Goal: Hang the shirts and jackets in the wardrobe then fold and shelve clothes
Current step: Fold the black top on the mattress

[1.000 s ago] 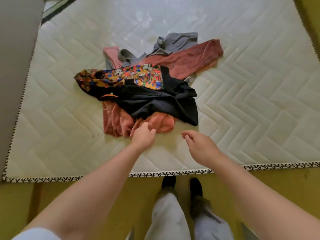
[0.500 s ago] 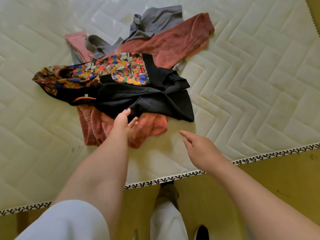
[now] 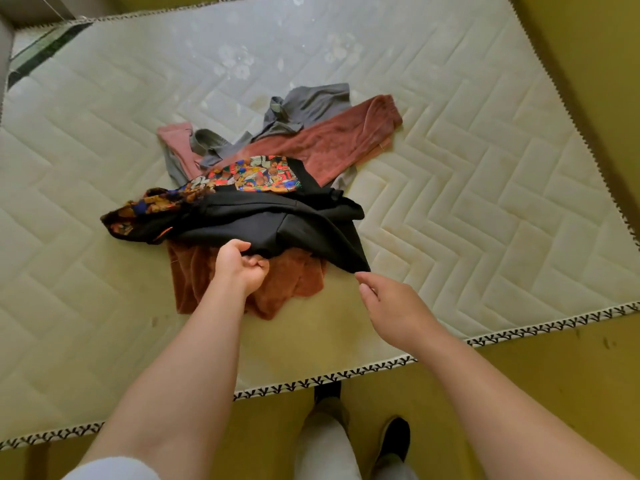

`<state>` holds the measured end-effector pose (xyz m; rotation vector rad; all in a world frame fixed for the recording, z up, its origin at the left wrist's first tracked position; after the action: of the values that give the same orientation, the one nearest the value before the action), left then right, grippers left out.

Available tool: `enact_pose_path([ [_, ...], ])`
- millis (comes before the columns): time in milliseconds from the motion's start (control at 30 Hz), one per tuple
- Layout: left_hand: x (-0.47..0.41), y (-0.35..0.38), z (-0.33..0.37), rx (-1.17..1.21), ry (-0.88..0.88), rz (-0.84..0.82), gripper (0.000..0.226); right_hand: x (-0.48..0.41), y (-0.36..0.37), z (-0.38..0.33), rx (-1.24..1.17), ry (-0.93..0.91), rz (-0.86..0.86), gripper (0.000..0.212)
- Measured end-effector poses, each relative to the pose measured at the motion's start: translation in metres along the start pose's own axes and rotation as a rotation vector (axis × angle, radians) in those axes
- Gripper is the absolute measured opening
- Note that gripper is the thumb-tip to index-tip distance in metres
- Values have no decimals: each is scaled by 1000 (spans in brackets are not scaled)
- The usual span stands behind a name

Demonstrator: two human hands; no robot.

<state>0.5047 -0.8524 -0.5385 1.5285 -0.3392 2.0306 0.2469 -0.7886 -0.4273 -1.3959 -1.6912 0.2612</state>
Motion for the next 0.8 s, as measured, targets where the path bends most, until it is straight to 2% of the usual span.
enact_pose_path([
  [200, 141, 42, 6, -285, 231, -280, 19, 30, -50, -31, -8, -108, 58, 51],
  [367, 266, 68, 8, -322, 445, -506, 53, 59, -101, -58, -141, -248, 135, 92],
  [467, 338, 85, 7, -307, 543, -609, 48, 78, -133, -73, -317, -298, 132, 106],
  [567, 396, 104, 0, -243, 595, -652, 71, 98, -183, -82, -468, -341, 192, 100],
  [600, 410, 113, -1, -222, 597, -694, 71, 100, -196, -84, -479, -332, 205, 92],
  [700, 450, 141, -17, -227, 599, -804, 45, 116, -238, -78, -515, -306, 244, 58],
  [767, 459, 159, -27, -292, 644, -785, 26, 126, -269, -75, -600, -305, 289, 45],
  [800, 461, 167, -32, -359, 680, -759, 26, 130, -284, -75, -662, -311, 307, 40],
])
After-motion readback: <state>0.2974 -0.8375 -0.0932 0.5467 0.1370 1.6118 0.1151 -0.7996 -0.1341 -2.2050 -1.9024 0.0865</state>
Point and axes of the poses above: each hand's wrist, its own x-axis away from the middle knuckle, its own y-axis out of the palm, z = x × y, the point moved 8 cm from there along -x, towards the middle knuckle, and after that the axes turned 9 degrees about z, right-handed, at the moved point
